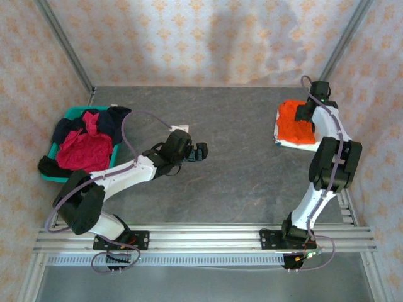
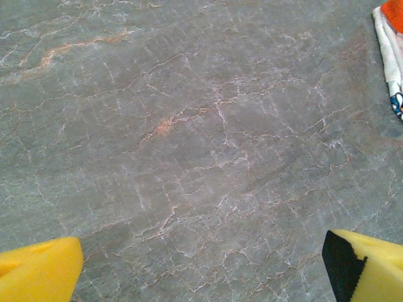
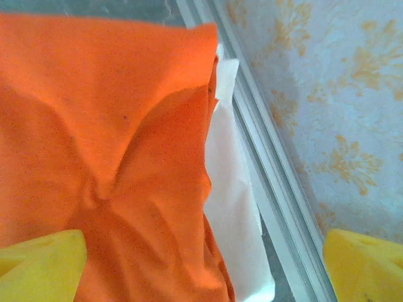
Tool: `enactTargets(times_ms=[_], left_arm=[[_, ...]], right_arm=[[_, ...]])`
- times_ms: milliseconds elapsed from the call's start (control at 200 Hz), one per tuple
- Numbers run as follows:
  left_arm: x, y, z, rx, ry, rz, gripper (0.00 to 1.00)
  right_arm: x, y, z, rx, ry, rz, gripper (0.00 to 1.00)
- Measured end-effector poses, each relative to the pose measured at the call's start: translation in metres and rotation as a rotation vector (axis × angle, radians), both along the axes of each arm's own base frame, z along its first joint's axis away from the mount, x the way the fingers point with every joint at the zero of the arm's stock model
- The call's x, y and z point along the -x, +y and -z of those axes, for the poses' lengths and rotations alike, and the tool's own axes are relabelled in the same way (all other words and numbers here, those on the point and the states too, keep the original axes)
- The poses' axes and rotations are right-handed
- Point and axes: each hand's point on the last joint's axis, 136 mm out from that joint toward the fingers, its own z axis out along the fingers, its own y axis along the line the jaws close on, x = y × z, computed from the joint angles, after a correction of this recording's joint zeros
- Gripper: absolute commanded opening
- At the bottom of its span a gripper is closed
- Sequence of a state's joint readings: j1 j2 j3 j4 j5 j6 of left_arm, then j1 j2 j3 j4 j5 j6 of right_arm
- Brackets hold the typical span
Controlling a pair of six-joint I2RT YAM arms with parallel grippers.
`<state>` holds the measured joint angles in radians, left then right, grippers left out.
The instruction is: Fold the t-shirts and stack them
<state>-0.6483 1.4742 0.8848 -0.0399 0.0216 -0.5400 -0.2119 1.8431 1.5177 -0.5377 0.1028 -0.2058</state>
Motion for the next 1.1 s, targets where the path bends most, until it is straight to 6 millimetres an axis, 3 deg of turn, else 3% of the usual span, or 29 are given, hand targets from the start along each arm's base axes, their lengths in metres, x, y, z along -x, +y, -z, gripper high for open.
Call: enactTargets(times_ms=[50,120,205,355,460,530,590,691,816,936,1101], left_arm=[[0.0,0.0,0.0,0.002,-0.002,0.0,0.98],[0.001,-0.001,0.001,0.003,0.0,0.003,0.99],[0.002,-0.003,0.001,0.004,0.0,0.01,0.99],[0.004,-0.006,0.001,0.003,0.0,0.017,0.99],[0.004,-0.005,0.002,0.002,0.001,0.017,0.99],[0.005,-0.005,0.003,0.0,0.003,0.017,0.99],[0.005,-0.005,0.002,0.0,0.002,0.017,0.99],[0.005,-0.005,0.002,-0.002,0.001,0.019,0.99],[0.005,-0.005,0.003,-0.011,-0.003,0.026,0.99],[0.004,-0.004,0.002,-0.015,-0.006,0.024,0.99],[0.004,-0.004,0.002,-0.015,-0.007,0.024,0.99]], right_arm=[[-0.003,0.008,-0.01,-0.022,-0.046,-0.007,0.9],[-0.015,0.02,-0.019,-0.068,-0.113,-0.019,0.74],[-0.028,0.026,-0.015,-0.129,-0.145,-0.01,0.65],[-0.067,0.017,0.014,-0.226,-0.149,0.032,0.55],[-0.075,0.005,0.048,-0.271,-0.111,0.091,0.55],[-0.074,-0.004,0.069,-0.299,-0.08,0.135,0.58],[-0.072,-0.011,0.081,-0.315,-0.064,0.168,0.67],[-0.069,-0.017,0.084,-0.328,-0.058,0.194,0.84],[-0.067,-0.018,0.08,-0.325,-0.052,0.191,0.94],[-0.058,-0.012,0.071,-0.305,-0.049,0.168,0.95],[-0.046,0.019,0.031,-0.25,-0.101,0.088,0.94]])
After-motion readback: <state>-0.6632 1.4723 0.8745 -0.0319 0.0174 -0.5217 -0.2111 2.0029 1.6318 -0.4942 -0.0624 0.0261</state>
